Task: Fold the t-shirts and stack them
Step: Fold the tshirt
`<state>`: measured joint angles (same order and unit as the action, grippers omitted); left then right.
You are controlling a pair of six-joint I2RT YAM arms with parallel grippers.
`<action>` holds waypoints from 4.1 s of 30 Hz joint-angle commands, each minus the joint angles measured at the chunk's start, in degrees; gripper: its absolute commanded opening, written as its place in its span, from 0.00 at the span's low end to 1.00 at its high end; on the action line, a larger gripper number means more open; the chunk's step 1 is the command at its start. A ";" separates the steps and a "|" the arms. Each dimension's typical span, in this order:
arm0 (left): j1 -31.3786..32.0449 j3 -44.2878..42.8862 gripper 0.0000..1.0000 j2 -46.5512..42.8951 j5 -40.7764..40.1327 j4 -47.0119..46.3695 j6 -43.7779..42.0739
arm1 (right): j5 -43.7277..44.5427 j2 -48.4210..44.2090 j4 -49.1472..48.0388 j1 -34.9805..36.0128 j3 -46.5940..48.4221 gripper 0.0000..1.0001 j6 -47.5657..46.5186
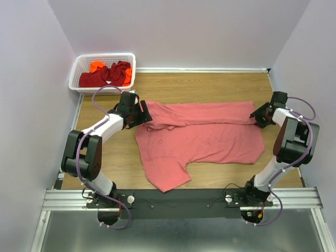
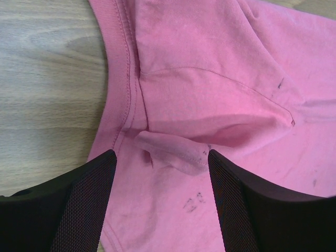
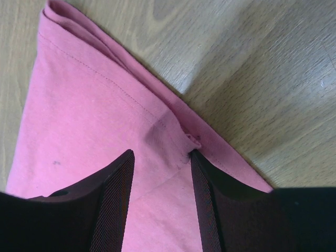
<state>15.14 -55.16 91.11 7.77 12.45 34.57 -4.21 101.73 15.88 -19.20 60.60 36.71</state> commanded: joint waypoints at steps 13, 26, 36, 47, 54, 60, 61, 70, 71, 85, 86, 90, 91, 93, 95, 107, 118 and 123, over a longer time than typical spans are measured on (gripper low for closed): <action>0.42 -6.63 0.65 5.48 -0.30 0.03 -1.96 | 0.69 0.92 -0.94 -0.22 0.49 0.01 0.64; 0.60 -1.71 0.71 5.48 0.93 -0.93 0.32 | -0.89 0.31 -1.11 -0.22 0.66 0.01 -0.15; 2.27 -3.47 0.64 7.68 1.64 -1.55 0.24 | -1.24 0.05 -0.94 -0.22 0.66 0.01 -0.93; 2.44 -2.76 0.20 7.33 -0.21 -2.16 0.33 | -1.24 -0.39 -0.94 -0.22 0.84 0.01 -1.37; 2.44 -2.94 0.00 6.63 -0.21 -2.34 -0.11 | -1.59 -0.83 -0.94 -0.22 1.71 0.01 -1.82; 2.44 -6.71 0.00 4.07 -3.72 -1.20 -0.64 | -2.21 -1.80 -0.85 -0.22 4.87 0.01 -4.10; 2.36 -7.94 0.00 4.25 -4.16 -0.68 -1.25 | -2.30 -1.71 -0.85 -0.22 6.36 0.01 -4.71; 0.51 -29.53 0.00 13.64 -9.44 3.28 -5.47 | -5.80 2.50 -0.94 -0.22 17.44 0.01 -5.86; 0.25 -31.48 0.00 14.52 -10.57 3.46 -6.61 | -5.99 3.20 -0.94 -0.22 19.80 0.01 -5.86; -0.37 -50.39 0.00 25.25 -12.08 -4.97 -17.25 | -6.52 14.45 -1.64 -0.22 31.95 0.01 -7.00; -0.37 -52.92 0.00 26.91 -11.03 -5.32 -18.82 | -6.43 14.89 -1.64 -0.22 32.39 0.01 -7.09; -0.37 -58.21 0.00 30.52 -10.41 -5.77 -20.94 | -6.43 16.39 -1.90 -0.22 33.00 0.01 -7.53; -0.46 -59.01 0.00 31.23 -10.32 -5.77 -21.38 | -6.34 16.91 -1.82 -0.22 33.01 0.01 -7.53; -0.37 -61.03 0.00 32.90 -9.79 -5.77 -22.35 | -6.43 17.18 -1.82 -0.22 33.01 0.01 -7.79; -0.37 -62.00 0.00 34.30 -9.53 -5.59 -22.70 | -6.86 17.36 -1.82 -0.22 32.92 0.01 -8.05; -0.37 -59.10 0.00 31.24 -9.97 2.22 -20.07 | -5.81 12.97 -1.73 -0.22 29.58 0.01 -11.39; -0.37 -55.15 0.00 25.87 -10.49 8.73 -15.41 | -1.77 6.90 -1.38 -0.22 23.17 0.01 -12.28; -0.37 -52.35 0.00 22.36 -10.23 10.06 -14.00 | -0.02 5.59 -0.94 -0.22 21.32 0.01 -11.92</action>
<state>15.33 -110.04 118.48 -1.37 20.91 18.94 -8.54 109.47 14.68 -19.18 83.70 25.43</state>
